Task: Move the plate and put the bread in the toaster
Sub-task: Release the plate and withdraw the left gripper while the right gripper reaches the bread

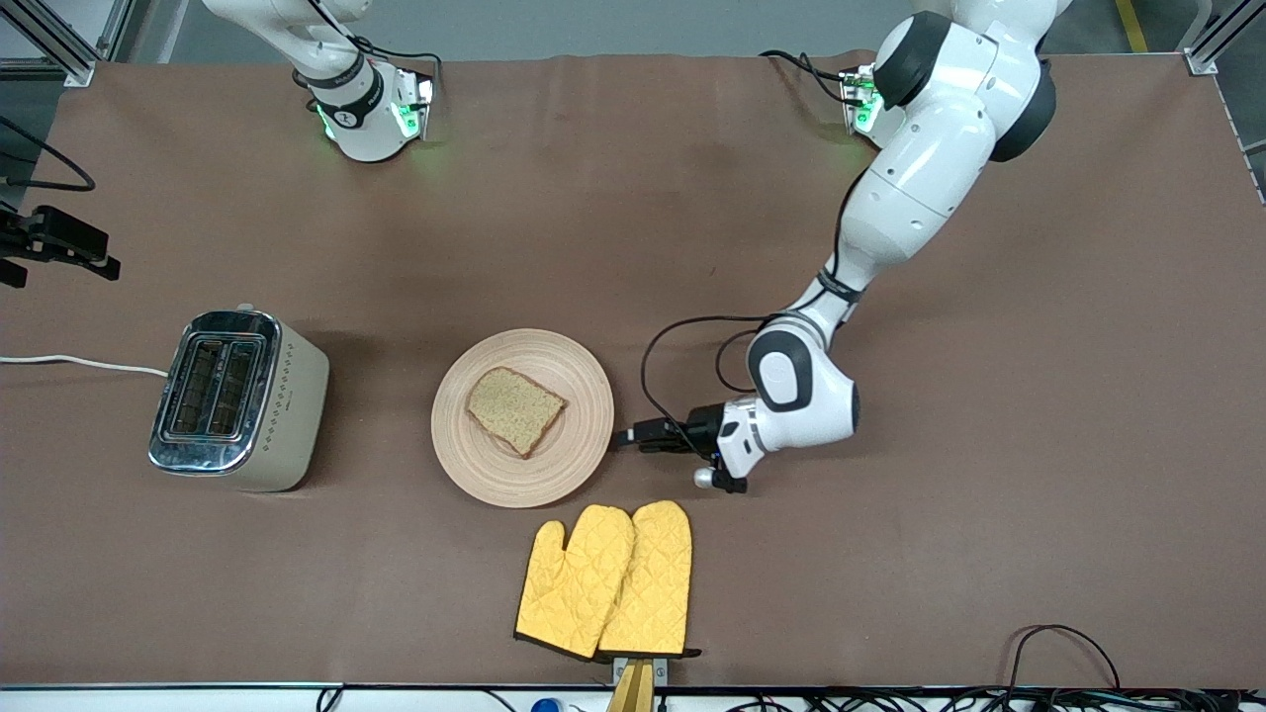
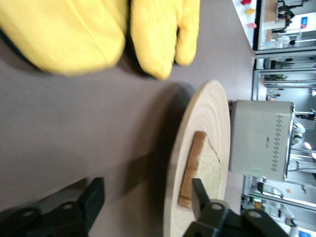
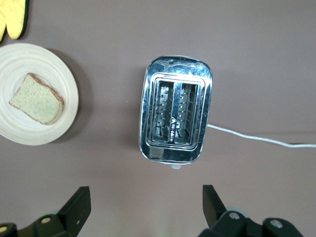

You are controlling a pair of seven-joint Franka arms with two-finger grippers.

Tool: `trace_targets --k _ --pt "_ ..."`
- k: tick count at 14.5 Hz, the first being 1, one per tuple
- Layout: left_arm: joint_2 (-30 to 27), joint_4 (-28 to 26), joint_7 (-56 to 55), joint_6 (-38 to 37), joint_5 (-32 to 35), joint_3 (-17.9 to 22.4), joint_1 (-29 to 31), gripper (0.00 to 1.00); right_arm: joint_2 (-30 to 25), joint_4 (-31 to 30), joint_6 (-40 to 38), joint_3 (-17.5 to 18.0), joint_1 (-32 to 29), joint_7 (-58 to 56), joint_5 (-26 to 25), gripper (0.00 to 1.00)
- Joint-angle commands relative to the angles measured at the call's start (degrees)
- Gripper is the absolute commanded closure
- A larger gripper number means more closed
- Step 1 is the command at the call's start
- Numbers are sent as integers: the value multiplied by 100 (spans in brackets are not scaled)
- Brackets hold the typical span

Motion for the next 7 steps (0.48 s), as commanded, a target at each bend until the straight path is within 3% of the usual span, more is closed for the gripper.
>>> trace_targets --k 1,4,7 --pt "-566 -303 -699 -630 1032 50 536 0 -44 -97 -39 26 301 967 130 0" --pt "-1058 -268 -1666 -1492 2939 50 1283 0 -44 -412 110 17 617 1592 507 0" --pt "-1515 -251 -1871 -1976 4557 50 1819 0 -70 -1158 872 17 1153 2497 518 0"
